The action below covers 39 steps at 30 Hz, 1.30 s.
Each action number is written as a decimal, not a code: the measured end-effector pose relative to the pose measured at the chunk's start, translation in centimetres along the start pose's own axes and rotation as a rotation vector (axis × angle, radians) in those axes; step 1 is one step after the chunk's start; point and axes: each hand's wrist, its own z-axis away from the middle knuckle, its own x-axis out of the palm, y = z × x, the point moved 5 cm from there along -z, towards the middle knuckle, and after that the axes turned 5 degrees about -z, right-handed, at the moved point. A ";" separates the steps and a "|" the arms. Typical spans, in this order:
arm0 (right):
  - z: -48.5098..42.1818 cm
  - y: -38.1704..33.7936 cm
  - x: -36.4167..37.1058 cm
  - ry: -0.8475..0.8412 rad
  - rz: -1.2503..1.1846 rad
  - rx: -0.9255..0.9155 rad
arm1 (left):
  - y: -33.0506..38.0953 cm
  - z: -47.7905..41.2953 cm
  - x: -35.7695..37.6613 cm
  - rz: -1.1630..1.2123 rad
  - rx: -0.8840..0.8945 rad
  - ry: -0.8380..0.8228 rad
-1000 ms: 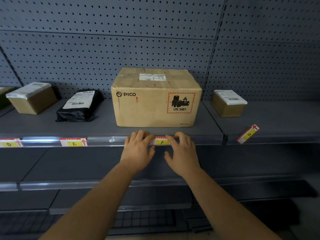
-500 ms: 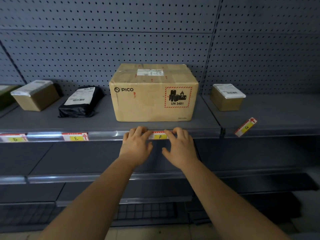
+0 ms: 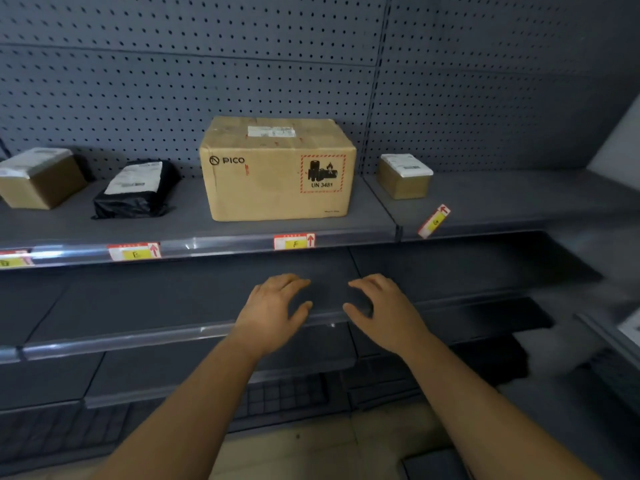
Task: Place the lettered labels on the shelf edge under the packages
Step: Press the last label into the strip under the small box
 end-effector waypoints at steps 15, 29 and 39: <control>1.5 9.4 -8.6 0.146 0.050 0.055 | 9.9 -7.7 4.4 0.022 0.087 0.001; -8.1 20.4 -13.8 0.207 0.008 0.079 | 14.5 -20.4 10.1 -0.017 0.007 0.018; -11.2 21.3 -14.0 0.238 0.090 0.003 | 15.4 -23.0 11.5 -0.107 0.016 0.023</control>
